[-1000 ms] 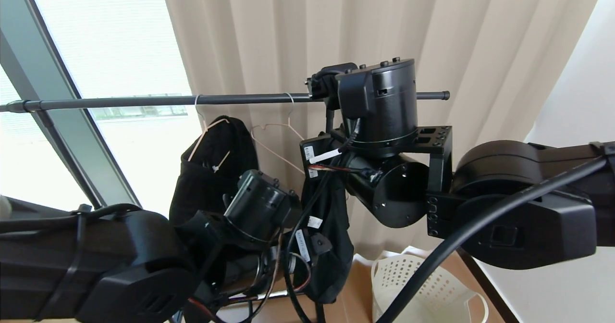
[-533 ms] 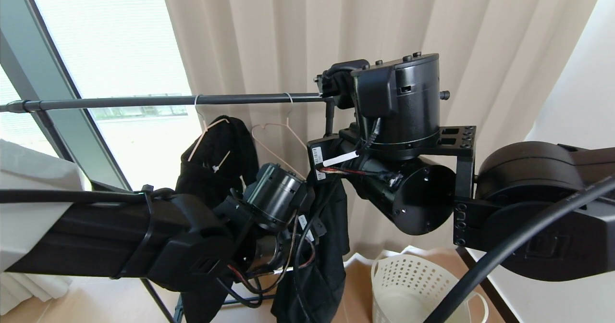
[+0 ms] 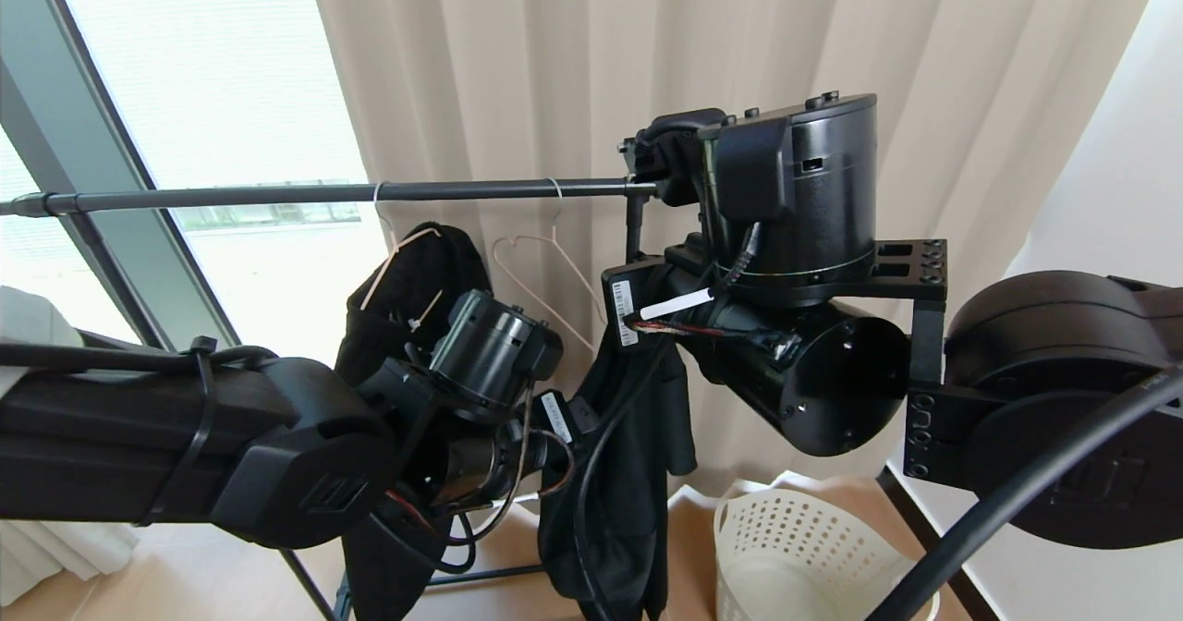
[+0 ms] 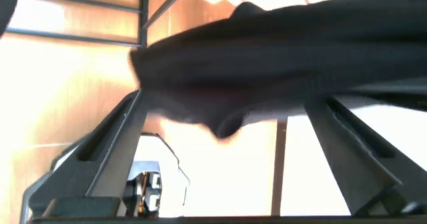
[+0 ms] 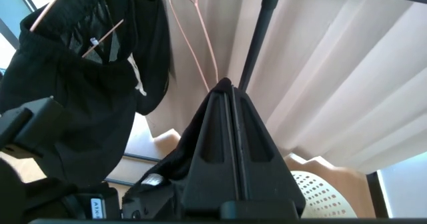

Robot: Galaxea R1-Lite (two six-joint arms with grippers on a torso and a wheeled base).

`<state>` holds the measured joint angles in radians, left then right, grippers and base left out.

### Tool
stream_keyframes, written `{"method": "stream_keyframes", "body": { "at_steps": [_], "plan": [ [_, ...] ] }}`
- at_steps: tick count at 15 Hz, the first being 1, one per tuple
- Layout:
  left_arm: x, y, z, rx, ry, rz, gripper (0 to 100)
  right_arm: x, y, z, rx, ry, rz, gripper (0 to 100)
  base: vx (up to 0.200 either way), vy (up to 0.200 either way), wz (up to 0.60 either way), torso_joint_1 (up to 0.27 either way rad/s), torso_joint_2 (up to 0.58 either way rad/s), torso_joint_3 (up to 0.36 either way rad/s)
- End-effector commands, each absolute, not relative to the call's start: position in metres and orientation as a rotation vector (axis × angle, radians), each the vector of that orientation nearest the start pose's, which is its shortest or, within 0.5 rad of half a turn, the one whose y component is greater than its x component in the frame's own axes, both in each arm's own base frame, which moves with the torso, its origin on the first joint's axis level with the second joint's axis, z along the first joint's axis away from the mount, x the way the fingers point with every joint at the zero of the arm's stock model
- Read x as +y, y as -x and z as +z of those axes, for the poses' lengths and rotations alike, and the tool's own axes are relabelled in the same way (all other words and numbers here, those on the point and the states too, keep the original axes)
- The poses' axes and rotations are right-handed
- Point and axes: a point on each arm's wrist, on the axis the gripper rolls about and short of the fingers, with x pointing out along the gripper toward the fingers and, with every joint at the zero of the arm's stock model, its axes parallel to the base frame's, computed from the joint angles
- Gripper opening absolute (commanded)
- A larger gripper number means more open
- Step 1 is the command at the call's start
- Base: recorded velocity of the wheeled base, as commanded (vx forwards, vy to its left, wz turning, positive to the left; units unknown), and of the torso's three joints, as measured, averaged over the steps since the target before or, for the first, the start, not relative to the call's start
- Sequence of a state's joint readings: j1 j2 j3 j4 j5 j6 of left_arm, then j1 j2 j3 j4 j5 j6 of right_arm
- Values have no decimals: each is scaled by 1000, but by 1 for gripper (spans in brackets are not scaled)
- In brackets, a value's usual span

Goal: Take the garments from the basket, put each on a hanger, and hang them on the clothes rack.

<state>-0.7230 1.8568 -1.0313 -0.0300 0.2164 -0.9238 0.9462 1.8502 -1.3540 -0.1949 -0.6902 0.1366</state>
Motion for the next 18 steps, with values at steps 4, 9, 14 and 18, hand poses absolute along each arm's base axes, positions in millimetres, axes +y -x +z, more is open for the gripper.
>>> {"method": "stream_keyframes", "body": {
  "at_steps": [4, 9, 14, 18],
  "plan": [
    [-204, -254, 150, 817, 511, -113, 100, 285, -223, 248, 213, 75, 240, 0, 0, 0, 0, 0, 0, 0],
    [-213, -254, 137, 850, 471, -119, 100, 285, -223, 249, 211, 72, 240, 0, 0, 0, 0, 0, 0, 0],
    [-209, -249, 121, 890, 434, -82, 0, 274, -222, 261, 189, 49, 225, 0, 0, 0, 0, 0, 0, 0],
    [-199, -236, 143, 830, 407, -125, 0, 260, -235, 260, 193, 47, 170, 0, 0, 0, 0, 0, 0, 0]
  ]
}}
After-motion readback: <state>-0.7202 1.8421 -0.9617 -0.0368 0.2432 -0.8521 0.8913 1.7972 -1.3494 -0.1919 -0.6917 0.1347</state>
